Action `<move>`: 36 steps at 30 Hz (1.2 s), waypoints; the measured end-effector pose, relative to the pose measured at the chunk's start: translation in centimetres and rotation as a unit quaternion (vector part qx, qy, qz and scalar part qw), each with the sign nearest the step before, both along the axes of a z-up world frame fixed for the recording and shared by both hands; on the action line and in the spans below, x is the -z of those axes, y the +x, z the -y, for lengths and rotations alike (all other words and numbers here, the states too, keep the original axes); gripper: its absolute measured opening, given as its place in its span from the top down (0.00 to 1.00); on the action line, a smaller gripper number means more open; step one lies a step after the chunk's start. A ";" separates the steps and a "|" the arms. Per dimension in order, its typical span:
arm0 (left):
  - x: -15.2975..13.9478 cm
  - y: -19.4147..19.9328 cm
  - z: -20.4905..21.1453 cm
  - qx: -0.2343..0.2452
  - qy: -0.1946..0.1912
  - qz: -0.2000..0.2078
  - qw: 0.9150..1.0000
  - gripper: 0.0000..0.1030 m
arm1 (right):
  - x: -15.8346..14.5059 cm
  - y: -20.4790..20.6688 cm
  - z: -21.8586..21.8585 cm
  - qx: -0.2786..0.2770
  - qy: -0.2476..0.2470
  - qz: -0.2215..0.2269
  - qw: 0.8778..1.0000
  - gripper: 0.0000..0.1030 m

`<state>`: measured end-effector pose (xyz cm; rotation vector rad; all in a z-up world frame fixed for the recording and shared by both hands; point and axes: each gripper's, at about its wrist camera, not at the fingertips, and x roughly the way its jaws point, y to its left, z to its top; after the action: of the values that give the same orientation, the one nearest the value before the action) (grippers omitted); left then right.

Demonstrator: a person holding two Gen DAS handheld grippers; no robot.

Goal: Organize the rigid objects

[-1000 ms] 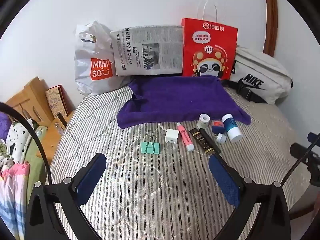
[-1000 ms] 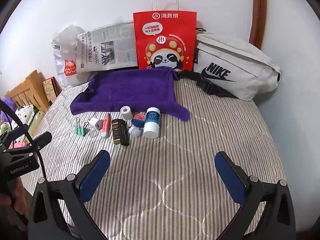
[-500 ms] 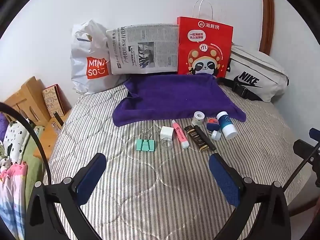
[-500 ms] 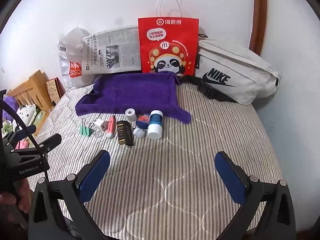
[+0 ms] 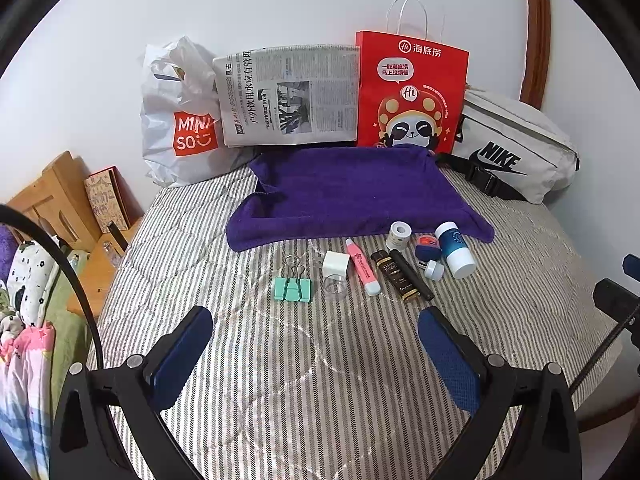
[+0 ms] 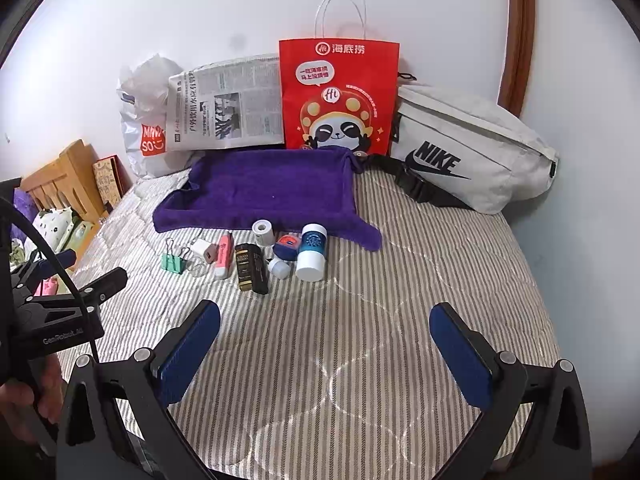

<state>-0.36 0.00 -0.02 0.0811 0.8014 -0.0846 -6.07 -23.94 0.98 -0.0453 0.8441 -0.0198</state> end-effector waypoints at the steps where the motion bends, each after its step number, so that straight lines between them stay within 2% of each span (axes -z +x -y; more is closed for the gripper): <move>1: 0.0 0.1 0.1 0.000 -0.001 -0.001 1.000 0.00 | -0.1 0.0 0.0 -0.001 0.000 0.000 1.000 0.00; 36: 0.1 -0.1 0.2 0.002 0.003 -0.002 1.000 0.00 | -0.6 -0.2 -0.7 -0.004 -0.008 0.004 1.000 0.00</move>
<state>-0.43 -0.16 -0.10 0.0877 0.8053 -0.0856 -6.22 -23.24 1.54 -0.0631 0.8363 -0.0194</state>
